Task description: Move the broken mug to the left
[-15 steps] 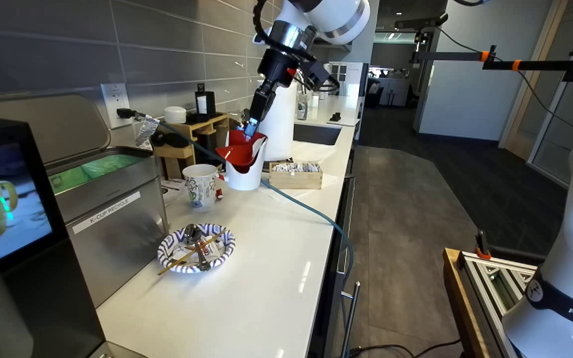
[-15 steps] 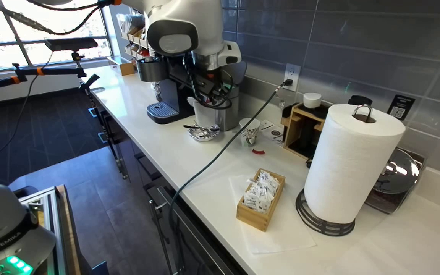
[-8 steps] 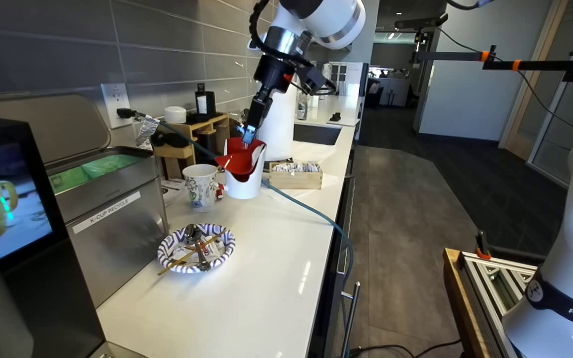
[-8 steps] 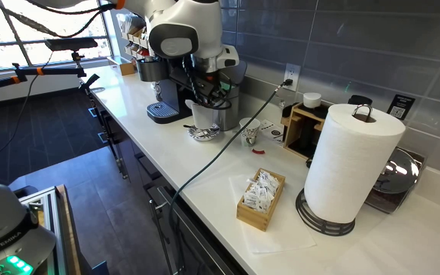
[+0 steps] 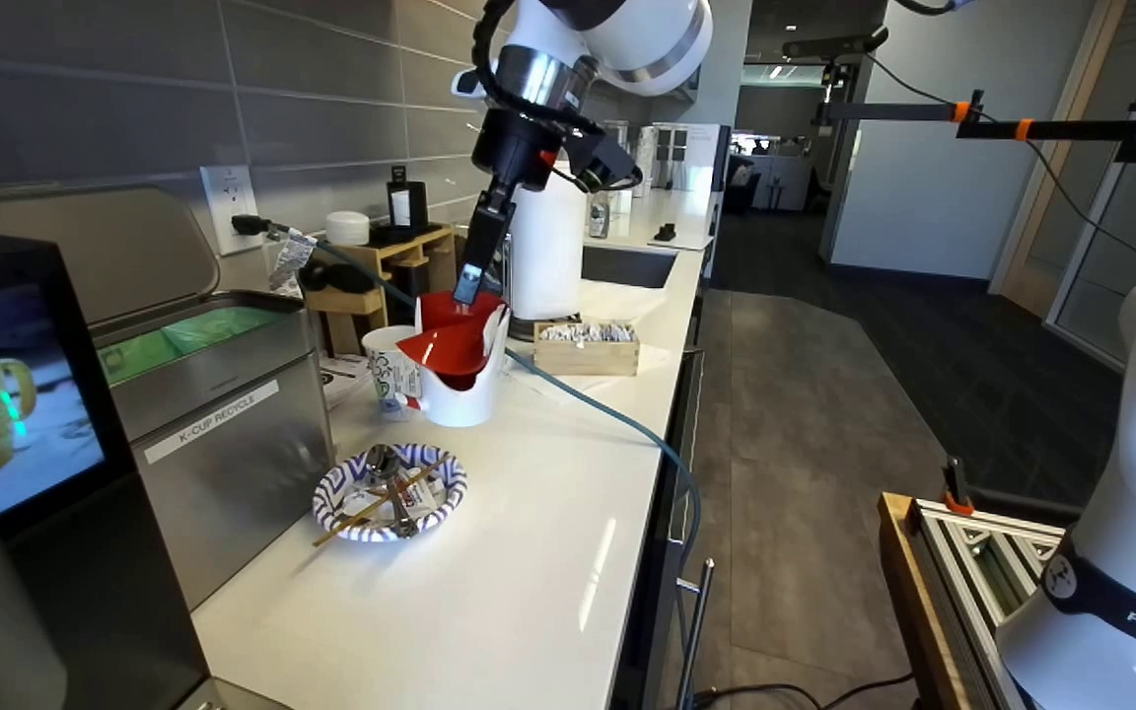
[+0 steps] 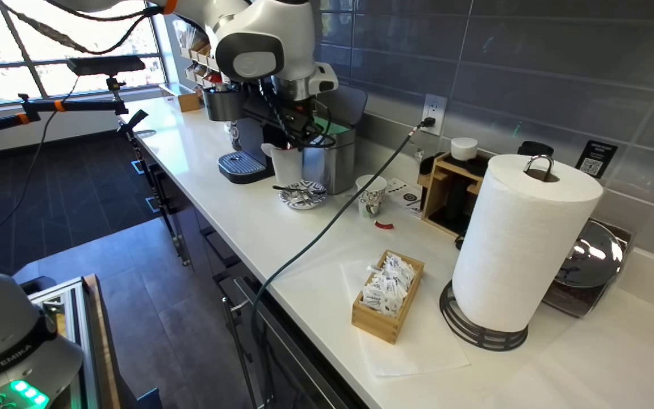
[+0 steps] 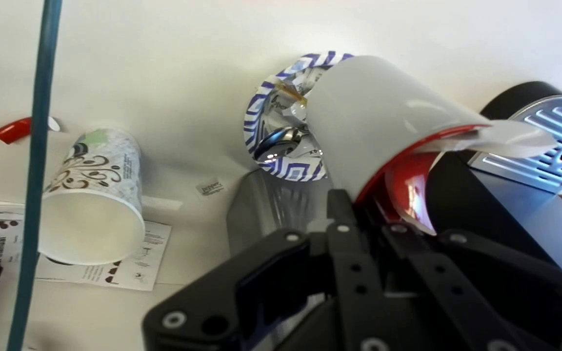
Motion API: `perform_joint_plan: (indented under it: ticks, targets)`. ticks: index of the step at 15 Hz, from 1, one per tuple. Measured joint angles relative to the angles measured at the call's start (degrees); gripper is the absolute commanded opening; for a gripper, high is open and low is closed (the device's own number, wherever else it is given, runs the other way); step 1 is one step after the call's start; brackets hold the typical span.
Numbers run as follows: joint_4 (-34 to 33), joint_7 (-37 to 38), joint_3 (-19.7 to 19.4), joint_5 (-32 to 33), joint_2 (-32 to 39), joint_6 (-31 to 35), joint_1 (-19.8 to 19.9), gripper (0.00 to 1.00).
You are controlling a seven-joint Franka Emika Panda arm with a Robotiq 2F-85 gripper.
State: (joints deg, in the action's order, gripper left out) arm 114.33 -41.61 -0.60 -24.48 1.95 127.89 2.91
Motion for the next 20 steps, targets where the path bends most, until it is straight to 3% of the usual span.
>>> perform_joint_plan:
  ticks: [17, 18, 20]
  targets:
    - [-4.44, -0.59, 5.71, 5.93, 3.06, 0.12, -5.53, 0.02]
    - [-5.16, -0.80, 6.07, 5.96, 3.74, 0.06, -5.62, 0.07]
    - [-6.49, -1.20, 6.57, 5.96, 4.95, -0.07, -5.75, 0.07]
